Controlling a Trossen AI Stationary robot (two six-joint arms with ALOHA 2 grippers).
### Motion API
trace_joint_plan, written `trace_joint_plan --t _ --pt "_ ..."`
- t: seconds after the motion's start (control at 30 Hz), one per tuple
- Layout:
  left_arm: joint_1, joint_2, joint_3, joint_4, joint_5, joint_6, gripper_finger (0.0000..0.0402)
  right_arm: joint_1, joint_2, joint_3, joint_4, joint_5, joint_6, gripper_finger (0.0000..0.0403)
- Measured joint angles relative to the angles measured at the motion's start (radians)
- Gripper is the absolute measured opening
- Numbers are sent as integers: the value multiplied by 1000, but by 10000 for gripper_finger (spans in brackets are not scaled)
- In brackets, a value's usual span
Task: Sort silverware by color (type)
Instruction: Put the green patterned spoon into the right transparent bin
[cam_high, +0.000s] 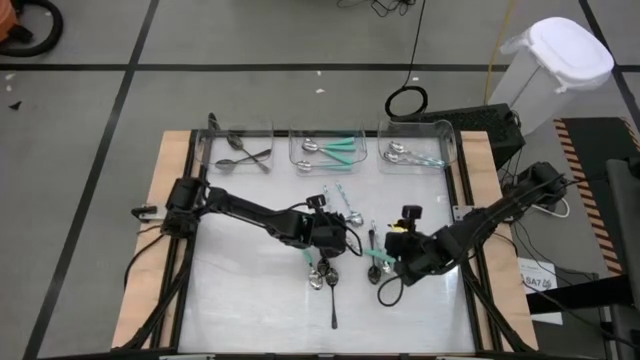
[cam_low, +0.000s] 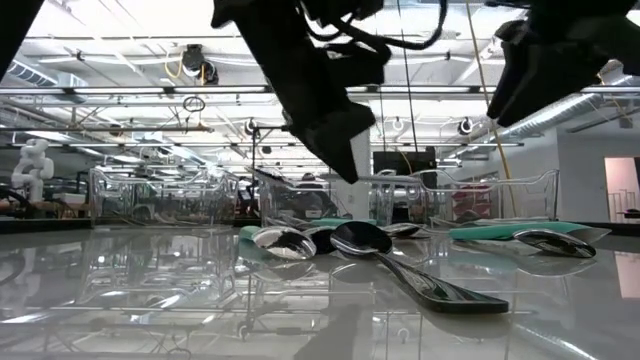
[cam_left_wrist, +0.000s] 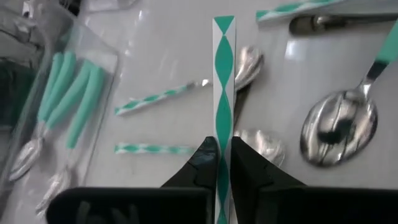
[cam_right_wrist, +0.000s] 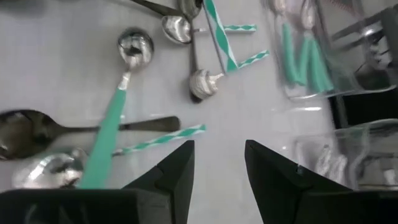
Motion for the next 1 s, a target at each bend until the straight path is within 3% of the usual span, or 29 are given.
trace_joint_plan --t 0.17,0.37,0.53,0.83,1.0 --pt "10 -30 -1 25 31 36 20 2 -65 -60 64 24 -57 139" --pt "6 -55 2 105 142 137 20 4 -151 -201 276 116 -86 140" --pt "-10 -84 2 162 165 199 20 4 -225 -277 394 76 -82 157" --pt "-33 -89 0 241 164 297 20 -5 -279 -282 654 -4 -205 221" --pt "-37 -89 0 265 164 306 20 -30 -277 -283 680 -51 -221 242"
